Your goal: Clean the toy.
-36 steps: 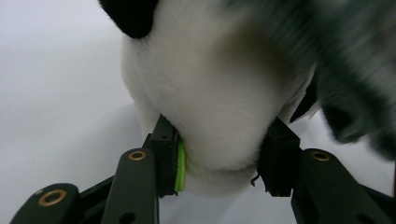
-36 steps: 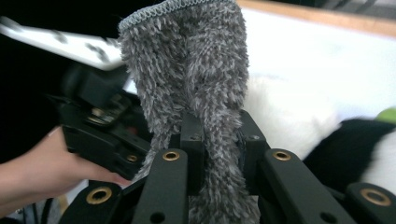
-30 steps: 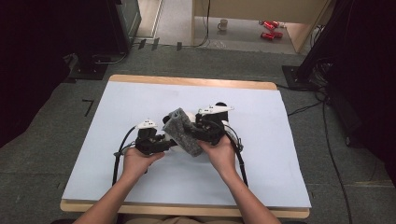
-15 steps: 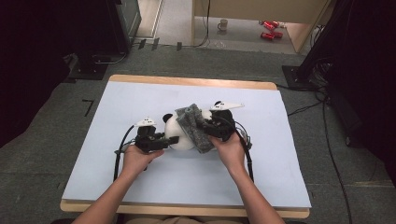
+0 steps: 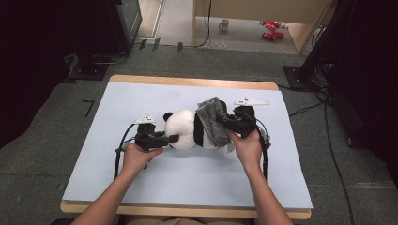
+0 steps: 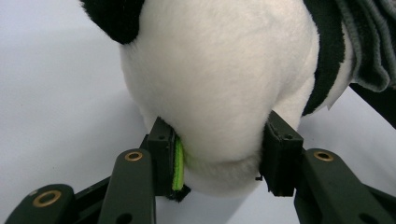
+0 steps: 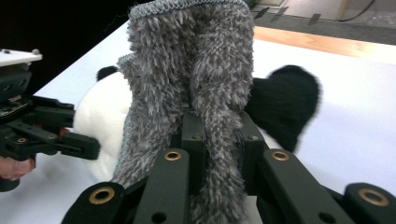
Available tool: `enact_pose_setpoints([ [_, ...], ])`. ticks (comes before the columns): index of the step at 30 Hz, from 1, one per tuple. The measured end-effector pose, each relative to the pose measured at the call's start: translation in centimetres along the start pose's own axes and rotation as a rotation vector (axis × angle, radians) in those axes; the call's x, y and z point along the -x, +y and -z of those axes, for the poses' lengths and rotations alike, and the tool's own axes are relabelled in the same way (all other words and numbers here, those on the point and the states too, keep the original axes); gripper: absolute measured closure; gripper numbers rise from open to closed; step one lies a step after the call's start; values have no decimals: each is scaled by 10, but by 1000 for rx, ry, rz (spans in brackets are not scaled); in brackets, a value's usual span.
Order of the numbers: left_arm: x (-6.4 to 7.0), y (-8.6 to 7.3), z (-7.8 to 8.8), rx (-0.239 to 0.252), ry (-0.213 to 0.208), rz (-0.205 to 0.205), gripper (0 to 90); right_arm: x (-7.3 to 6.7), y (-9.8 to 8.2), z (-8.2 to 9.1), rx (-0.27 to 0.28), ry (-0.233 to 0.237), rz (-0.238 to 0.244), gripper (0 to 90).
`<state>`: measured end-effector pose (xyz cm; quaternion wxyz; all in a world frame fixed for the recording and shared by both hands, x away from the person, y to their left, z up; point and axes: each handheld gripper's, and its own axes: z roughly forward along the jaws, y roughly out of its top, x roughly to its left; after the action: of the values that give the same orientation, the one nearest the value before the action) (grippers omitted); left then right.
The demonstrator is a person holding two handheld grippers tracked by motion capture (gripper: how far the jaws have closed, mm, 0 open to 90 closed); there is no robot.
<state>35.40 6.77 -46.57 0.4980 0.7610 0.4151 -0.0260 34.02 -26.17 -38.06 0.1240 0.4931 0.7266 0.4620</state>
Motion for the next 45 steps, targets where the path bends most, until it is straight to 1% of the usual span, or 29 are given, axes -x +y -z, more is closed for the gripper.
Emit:
enact_pose_setpoints([
  [2, -1, 1, 0, -1, -2, 3, 548, 5, -1, 3, 9, -7, -8, 788],
  [6, -2, 2, 0, -5, -3, 10, 547, 16, -2, 9, 13, -28, -46, 788],
  [9, -4, 3, -1, -8, -2, 21, 548, 23, -3, 14, 14, -71, -51, 788],
  [10, -5, 3, -1, -11, -1, 22, 548, 25, -3, 16, 15, -76, -56, 789],
  [12, -5, 3, -1, -13, 0, 20, 548, 29, -4, 20, 13, -73, -61, 789],
  [14, -5, 3, -1, -11, 2, 23, 548, 30, -2, 25, 19, -47, -73, 790],
  [17, -6, 3, -1, -11, 2, 27, 548, 20, 4, 32, 36, -26, -51, 791],
  [20, -5, 3, -1, -14, 3, 24, 548, 4, 11, 36, 54, 19, -23, 791],
  [23, -5, 3, -1, -12, 4, 27, 547, -13, 16, 35, 57, 59, 11, 791],
  [26, -4, 3, -1, -8, 8, 29, 547, -29, 18, 29, 49, 97, 38, 791],
  [29, 0, 2, 0, -3, 20, 13, 546, -43, 18, 19, 29, 130, 67, 791],
  [30, 2, 1, 0, 3, 25, 8, 545, -47, 18, 15, 18, 139, 76, 791],
  [31, 3, 1, 0, 2, 28, 0, 545, -52, 18, 9, 10, 160, 82, 791],
  [33, 5, 0, 1, 9, 34, -2, 544, -60, 18, 2, -3, 181, 92, 791],
  [36, 8, -2, 2, 16, 41, -2, 542, -75, 17, -12, -26, 212, 126, 791],
  [38, 11, -3, 2, 25, 47, -4, 541, -82, 15, -21, -45, 234, 131, 791],
  [40, 15, -5, 3, 28, 56, -24, 540, -85, 11, -30, -67, 249, 137, 790],
  [41, 16, -6, 4, 30, 60, -35, 540, -86, 8, -38, -87, 260, 130, 790],
  [42, 17, -7, 4, 30, 64, -45, 540, -85, 5, -43, -98, 255, 129, 790],
  [43, 18, -7, 4, 28, 69, -47, 539, -81, 0, -51, -120, 226, 135, 789],
  [44, 18, -7, 3, 18, 80, -43, 540, -78, -4, -56, -124, 208, 146, 786],
  [45, 17, -8, 3, 21, 76, -38, 540, -72, -10, -60, -112, 212, 138, 786],
])
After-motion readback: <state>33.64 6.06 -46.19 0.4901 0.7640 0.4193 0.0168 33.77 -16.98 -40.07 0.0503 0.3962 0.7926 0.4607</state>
